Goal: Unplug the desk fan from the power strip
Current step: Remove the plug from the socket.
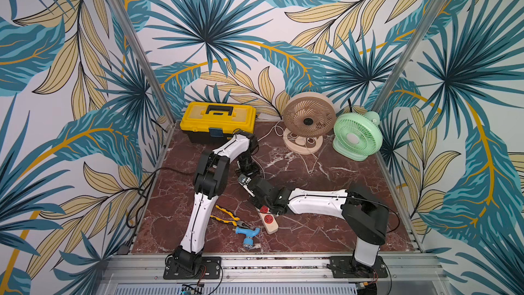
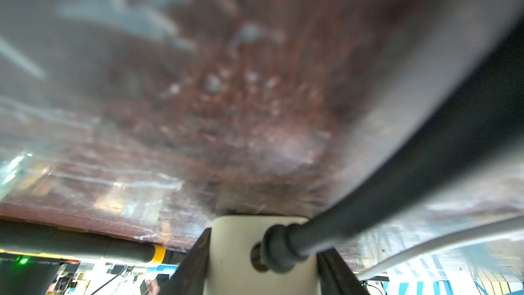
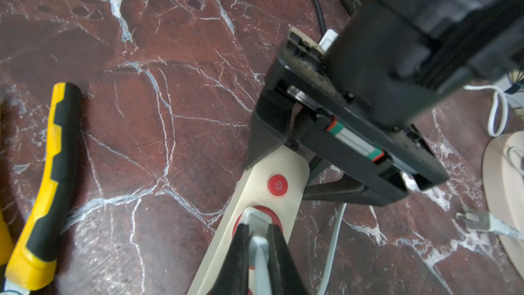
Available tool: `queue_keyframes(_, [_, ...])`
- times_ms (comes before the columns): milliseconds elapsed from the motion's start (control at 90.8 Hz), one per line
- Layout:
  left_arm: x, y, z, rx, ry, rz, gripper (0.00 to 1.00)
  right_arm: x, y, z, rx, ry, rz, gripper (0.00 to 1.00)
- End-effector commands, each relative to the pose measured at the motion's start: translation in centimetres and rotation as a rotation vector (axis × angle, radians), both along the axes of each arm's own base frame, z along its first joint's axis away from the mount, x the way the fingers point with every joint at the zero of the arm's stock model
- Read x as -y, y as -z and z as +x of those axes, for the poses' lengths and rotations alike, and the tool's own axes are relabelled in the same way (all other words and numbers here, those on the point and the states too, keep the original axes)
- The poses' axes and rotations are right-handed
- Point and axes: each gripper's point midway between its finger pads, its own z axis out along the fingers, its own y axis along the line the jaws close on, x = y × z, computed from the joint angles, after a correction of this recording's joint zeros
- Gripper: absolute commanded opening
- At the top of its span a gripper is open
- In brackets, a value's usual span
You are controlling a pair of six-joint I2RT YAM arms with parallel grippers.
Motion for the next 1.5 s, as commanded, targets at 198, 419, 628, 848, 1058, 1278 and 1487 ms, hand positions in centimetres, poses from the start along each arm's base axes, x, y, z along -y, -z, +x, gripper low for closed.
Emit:
queue_keyframes(198, [-5.0,8.0,0.6,0.014,0.071,0.244,0.00,-2.9,-4.1,-0.9,0.126,-0.085,0.036,0.00])
queue_keyframes(419, [-4.9,8.0,0.7,0.016,0.073,0.242,0.00,-1.3,-3.7,0.6,0.120,0.001,0.051,0.00])
queue_keyframes(628, [-5.0,8.1,0.6,0.014,0.073,0.244,0.00,2.6,-2.8,3.6,-0.006,0.188,0.168,0.00])
queue_keyframes(848, [-4.8,8.1,0.6,0.012,0.071,0.238,0.00,6.2,-1.4,5.9,-0.147,0.348,0.280,0.00])
queue_keyframes(1058, [-4.8,8.1,0.6,0.011,0.068,0.233,0.00,6.6,-1.2,6.3,-0.193,0.376,0.319,0.00])
queue_keyframes(1278, [-4.7,8.1,0.6,0.012,0.068,0.232,0.00,5.6,-1.7,6.1,-0.211,0.331,0.330,0.00])
queue_keyframes(1487, [-4.7,8.2,0.6,0.012,0.067,0.228,0.00,3.6,-2.8,4.9,-0.167,0.235,0.293,0.00])
